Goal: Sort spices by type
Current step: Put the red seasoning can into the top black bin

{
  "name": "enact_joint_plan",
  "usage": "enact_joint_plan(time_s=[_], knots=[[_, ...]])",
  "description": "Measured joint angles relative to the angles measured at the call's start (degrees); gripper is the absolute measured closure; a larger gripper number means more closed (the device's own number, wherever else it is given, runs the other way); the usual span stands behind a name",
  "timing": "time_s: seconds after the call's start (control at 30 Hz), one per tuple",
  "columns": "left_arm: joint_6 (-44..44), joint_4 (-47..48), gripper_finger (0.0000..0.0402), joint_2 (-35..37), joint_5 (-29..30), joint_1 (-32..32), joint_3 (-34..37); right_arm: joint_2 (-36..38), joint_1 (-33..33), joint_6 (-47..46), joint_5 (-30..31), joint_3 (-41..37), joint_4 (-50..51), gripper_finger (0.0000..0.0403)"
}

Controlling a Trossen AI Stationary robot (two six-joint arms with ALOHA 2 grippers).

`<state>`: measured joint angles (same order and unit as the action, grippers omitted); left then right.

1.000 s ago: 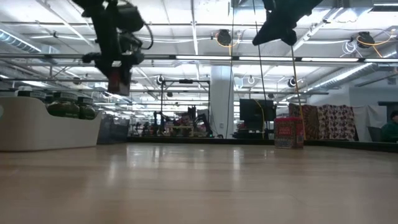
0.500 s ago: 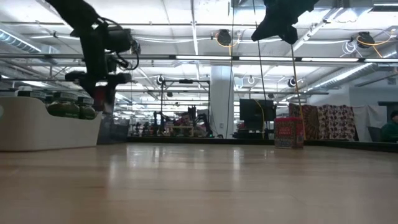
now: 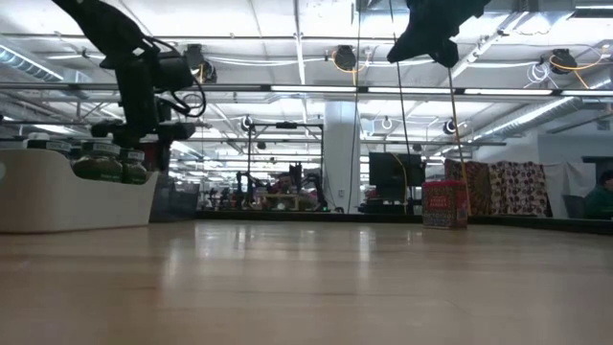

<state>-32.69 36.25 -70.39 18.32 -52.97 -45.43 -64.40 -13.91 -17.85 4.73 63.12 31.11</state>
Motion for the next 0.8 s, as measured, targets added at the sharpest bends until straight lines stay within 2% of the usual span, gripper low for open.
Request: enact_joint_plan(time_s=[0.53, 0.7, 0.8], knots=[[-1.3, -4.8, 0.02, -0.8, 1.5, -2.5, 0.0, 0.0, 3.3, -1.0, 0.0, 0.0, 0.4, 0.0403], [-1.3, -8.1, 0.02, -1.4, -3.2, -2.6, 0.0, 0.0, 3.9, -1.0, 0.0, 0.0, 0.4, 0.0403], [-1.5, -8.8, 0.02, -2.4, -3.3, -2.1, 0.0, 0.0, 3.9, -1.2, 0.2, 0.0, 0.4, 0.0403]])
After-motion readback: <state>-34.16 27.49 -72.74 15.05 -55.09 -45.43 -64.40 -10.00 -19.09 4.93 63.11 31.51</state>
